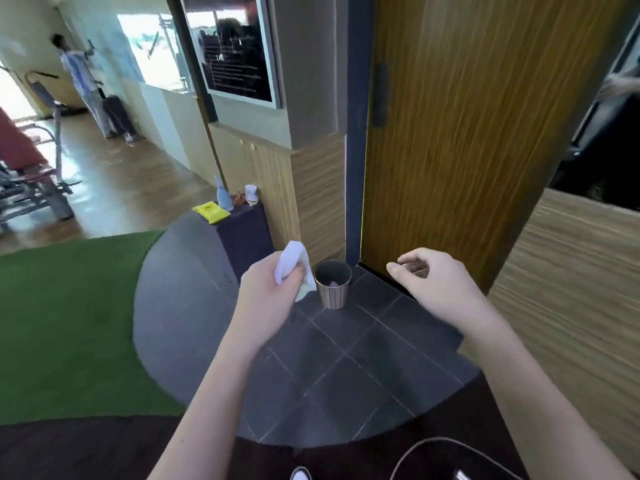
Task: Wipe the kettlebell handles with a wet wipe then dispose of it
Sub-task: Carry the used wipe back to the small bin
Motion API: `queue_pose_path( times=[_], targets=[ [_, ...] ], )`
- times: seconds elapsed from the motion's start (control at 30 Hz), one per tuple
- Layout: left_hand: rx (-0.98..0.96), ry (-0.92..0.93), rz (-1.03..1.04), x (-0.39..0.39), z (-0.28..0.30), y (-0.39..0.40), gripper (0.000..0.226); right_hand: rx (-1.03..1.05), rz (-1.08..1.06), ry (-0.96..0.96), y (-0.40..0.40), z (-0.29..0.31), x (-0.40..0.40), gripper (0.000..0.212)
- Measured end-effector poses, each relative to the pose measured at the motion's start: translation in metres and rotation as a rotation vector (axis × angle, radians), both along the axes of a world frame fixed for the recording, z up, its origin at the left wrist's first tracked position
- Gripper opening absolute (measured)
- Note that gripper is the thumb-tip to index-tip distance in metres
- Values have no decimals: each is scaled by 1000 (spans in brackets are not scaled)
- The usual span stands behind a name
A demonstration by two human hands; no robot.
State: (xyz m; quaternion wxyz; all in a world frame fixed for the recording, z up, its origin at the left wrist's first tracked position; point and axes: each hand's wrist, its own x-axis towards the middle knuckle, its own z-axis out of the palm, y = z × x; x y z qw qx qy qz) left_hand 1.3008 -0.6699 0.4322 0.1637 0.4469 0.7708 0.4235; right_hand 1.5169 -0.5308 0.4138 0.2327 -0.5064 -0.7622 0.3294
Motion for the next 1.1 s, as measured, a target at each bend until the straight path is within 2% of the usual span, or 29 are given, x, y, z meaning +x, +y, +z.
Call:
queue_pose_path(
  times=[0.33,0.47,0.67,0.87,0.97,1.1],
  targets=[
    [-77,-34,-148,-122,2,182,27,-99,-140,11,138,-9,-119,37],
    [-29,15,-95,-165,-17,264,32,-112,-156,7,210,-25,-149,41],
    [-11,16,-117,-214,-47,401,21,-95,-163,1,340,-58,-189,42],
    [28,-39,-109,-242,-42,503,34,-149,-175,32,432,-55,-218,38],
    [34,-49,-114,-262,-46,546,31,-160,-176,24,474,-56,-235,35],
    [30,-25,-116,-291,-56,597,46,-187,-192,27,521,-65,-264,32]
  ],
)
